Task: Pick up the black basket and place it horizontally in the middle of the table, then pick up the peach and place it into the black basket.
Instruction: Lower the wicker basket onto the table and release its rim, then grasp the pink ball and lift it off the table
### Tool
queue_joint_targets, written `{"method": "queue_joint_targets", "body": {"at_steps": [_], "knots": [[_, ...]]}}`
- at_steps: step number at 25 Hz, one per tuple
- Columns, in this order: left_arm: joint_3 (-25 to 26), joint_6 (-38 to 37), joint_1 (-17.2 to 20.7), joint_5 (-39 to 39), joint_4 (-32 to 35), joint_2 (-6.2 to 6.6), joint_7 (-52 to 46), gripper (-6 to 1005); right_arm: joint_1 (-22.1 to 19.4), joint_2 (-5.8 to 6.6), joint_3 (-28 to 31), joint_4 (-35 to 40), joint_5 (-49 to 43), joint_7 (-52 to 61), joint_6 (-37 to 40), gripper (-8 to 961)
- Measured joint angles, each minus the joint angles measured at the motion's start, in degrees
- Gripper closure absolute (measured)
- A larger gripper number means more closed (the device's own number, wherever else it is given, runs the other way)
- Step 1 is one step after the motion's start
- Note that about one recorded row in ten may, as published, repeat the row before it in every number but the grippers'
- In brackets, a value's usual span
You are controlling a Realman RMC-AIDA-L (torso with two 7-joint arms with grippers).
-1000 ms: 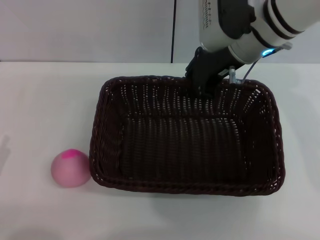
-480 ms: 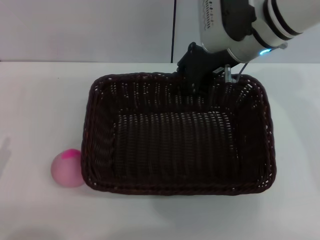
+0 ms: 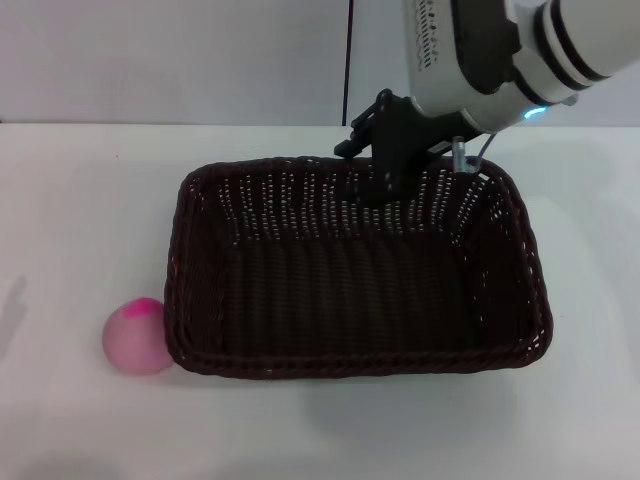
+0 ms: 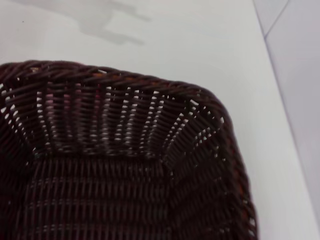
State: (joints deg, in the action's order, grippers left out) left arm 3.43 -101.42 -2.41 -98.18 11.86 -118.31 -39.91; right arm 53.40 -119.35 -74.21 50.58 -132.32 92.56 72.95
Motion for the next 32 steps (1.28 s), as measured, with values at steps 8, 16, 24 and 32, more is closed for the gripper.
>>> {"method": "queue_joint_targets", "body": {"at_steps": [8, 16, 24, 32], "knots": [[-10.89, 0.27, 0.04, -0.14, 6.56, 0.54, -4.26, 301, -10.85, 0.32, 7.27, 15.26, 7.53, 3.54, 2.68, 477], [-17.66, -0.38, 0.15, -8.87, 21.17, 0.49, -10.31, 309, -30.73, 0.32, 17.26, 25.06, 30.51, 0.78, 3.33, 478], [-17.7, -2.78, -0.44, -17.93, 30.05, 0.49, -13.46, 427, -45.32, 0.17, 20.45, 13.04, 61.22, -15.73, 7.45, 478], [-17.83, -4.11, -2.93, -23.74, 30.11, 0.13, -14.94, 424, -46.52, 0.45, 24.11, 3.97, 68.27, -21.27, 11.13, 477]]}}
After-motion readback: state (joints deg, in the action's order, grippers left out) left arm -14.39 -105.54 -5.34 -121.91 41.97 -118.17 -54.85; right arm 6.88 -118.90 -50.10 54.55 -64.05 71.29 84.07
